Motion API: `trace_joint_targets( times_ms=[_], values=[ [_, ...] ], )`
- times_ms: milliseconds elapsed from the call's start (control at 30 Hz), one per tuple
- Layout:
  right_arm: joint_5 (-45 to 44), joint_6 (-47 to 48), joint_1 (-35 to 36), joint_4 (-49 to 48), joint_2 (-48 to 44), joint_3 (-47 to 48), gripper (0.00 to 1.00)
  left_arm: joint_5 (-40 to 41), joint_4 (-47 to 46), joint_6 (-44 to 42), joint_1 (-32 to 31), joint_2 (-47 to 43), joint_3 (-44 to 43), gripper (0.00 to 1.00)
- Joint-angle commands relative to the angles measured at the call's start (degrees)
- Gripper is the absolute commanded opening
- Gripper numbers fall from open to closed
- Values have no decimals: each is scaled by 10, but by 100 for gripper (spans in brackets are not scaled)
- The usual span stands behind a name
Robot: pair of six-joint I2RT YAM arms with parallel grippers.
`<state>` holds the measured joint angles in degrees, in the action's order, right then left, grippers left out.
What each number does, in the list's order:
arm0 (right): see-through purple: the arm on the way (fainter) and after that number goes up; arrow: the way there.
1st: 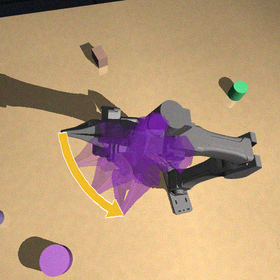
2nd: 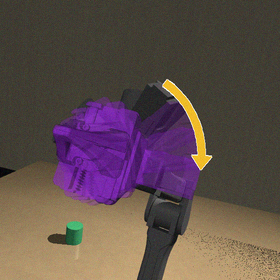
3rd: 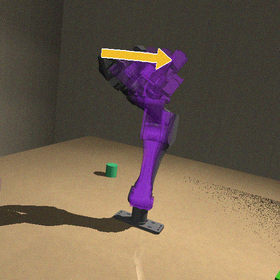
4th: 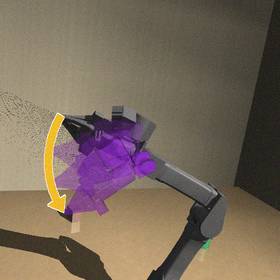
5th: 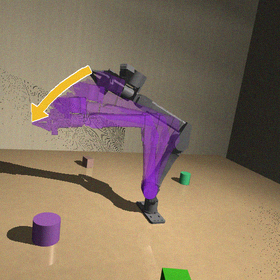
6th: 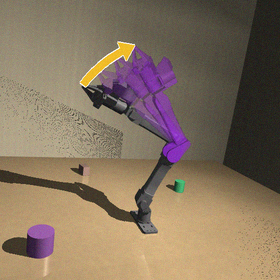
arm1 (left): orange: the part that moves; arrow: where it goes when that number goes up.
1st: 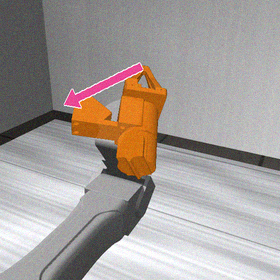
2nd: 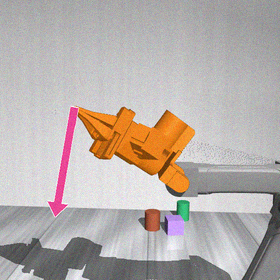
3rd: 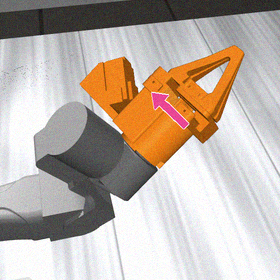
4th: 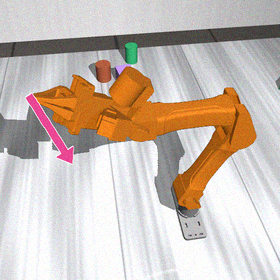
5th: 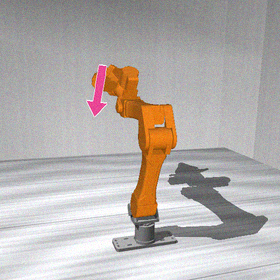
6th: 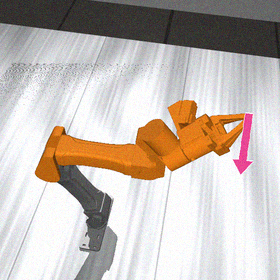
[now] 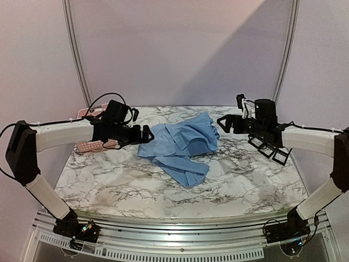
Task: Remove the brooch from the garment
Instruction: Pick up the crumped clothing from the center of the board.
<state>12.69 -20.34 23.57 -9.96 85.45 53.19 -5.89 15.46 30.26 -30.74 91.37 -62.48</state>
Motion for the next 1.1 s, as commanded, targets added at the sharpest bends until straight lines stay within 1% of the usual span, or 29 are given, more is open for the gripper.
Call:
trace_joint_targets(
  times_ms=[0,100,167,267,333,533,633,767,833,900,1000,1067],
  values=[
    [56,-45,3,-13,73,50,99,-43,-52,58,30,19,17,99],
    [54,-53,3,10,117,84,99,-59,-46,53,31,37,8,100],
    [61,-52,3,28,143,107,97,-46,-35,53,35,45,9,99],
    [74,-51,4,39,178,126,95,-31,-32,61,49,47,25,100],
    [78,-52,5,41,193,131,94,-41,-45,66,56,49,37,99],
    [89,-53,9,47,220,139,88,-85,-71,75,58,81,42,100],
    [93,-53,13,48,232,142,86,-95,-83,78,58,91,41,99],
    [89,-54,16,46,248,143,82,-101,-82,79,58,112,33,94],
    [91,-56,16,44,255,144,76,-109,-87,82,59,120,32,86],
    [96,-56,16,41,260,146,71,-113,-92,86,59,124,32,74],
    [111,-55,16,37,267,154,56,-117,-100,95,59,125,33,51],
    [122,-55,16,36,269,161,47,-123,-107,101,59,123,31,32]
  ],
)
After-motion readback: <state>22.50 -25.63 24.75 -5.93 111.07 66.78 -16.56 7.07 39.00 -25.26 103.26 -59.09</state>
